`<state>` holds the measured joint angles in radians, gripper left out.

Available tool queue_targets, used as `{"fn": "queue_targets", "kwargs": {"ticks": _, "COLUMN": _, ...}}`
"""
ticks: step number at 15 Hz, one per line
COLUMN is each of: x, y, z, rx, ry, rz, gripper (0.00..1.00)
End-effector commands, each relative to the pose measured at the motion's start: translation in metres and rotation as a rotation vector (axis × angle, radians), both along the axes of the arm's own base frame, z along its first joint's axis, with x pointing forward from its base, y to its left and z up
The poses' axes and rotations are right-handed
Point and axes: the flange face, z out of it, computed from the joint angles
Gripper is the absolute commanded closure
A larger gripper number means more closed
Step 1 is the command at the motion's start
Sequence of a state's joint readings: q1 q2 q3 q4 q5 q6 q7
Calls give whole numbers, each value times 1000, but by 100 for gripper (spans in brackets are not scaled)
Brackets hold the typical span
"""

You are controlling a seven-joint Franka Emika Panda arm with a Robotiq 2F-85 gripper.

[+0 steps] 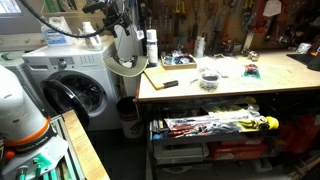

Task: Unhook the fishing hat from the wall hook and place it on the table using the hat adjusting string

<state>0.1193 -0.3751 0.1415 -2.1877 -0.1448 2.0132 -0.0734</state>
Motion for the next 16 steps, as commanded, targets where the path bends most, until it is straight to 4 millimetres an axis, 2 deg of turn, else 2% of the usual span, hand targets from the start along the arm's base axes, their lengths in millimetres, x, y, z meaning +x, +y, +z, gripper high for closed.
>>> {"fn": "queue_targets", "kwargs": {"ticks": 1, "x": 2, "y": 34, "z": 3, "rx": 38, "ry": 27, "rz": -73, "gripper": 0}}
{"fn": "queue_targets", "kwargs": {"ticks": 4, "x": 4, "y": 65, "z": 10, "rx": 55, "ry": -49, "rz": -160, "gripper": 0}}
{"fn": "queue_targets", "kwargs": {"ticks": 8, "x": 9, "y": 96, "z": 23, "rx": 88, "ry": -170, "rz": -303, "gripper": 0}}
{"fn": "queue_targets", "kwargs": {"ticks": 13, "x": 21, "y": 117, "z": 35, "rx": 77, "ry": -334, "rz": -405, "gripper": 0}}
{"fn": "queue_targets", "kwargs": {"ticks": 16, "x": 17, "y": 118, "z": 36, "rx": 62, "ry": -317, "rz": -375, "gripper": 0}}
